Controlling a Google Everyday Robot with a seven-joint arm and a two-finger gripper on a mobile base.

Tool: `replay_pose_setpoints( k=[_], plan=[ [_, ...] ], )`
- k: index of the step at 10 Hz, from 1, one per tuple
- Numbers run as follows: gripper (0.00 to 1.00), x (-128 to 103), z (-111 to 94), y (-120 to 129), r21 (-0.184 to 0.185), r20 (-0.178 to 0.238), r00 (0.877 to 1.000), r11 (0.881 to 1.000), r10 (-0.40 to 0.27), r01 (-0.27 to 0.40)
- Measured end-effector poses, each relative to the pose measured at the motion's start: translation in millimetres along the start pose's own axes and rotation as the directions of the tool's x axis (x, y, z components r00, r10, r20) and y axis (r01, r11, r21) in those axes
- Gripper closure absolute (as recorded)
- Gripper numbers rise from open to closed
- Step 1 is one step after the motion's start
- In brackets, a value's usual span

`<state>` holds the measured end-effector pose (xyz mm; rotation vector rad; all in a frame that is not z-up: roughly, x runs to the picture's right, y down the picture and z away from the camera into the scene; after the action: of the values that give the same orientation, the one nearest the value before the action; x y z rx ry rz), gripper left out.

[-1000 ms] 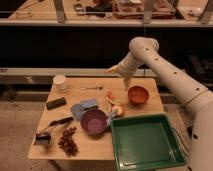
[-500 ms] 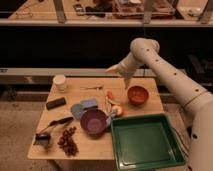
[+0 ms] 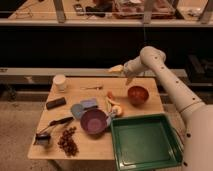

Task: Place fork in paper cup

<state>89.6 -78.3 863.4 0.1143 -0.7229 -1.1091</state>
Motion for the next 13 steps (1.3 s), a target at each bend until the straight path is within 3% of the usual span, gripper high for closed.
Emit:
replay_pose_setpoints(
  k=[2,5,8,10,13],
  plan=[
    [0.20,8.9,1.9,7.1,0.017,-0.017,0.999,0.999,-0.032,0.032],
    [0.20,3.1,9.5,3.5,0.026,0.014,0.999,0.999,-0.038,0.038],
    [0.20,24.2,37.0,-3.3,0.095,0.048,0.998,0.995,-0.049,0.044],
    [0.20,30.3,51.5,-9.9,0.117,0.061,0.996,0.992,-0.060,0.053],
    [0.20,30.4,61.6,-8.8,0.106,0.060,0.995,0.992,-0.074,0.068]
  ],
)
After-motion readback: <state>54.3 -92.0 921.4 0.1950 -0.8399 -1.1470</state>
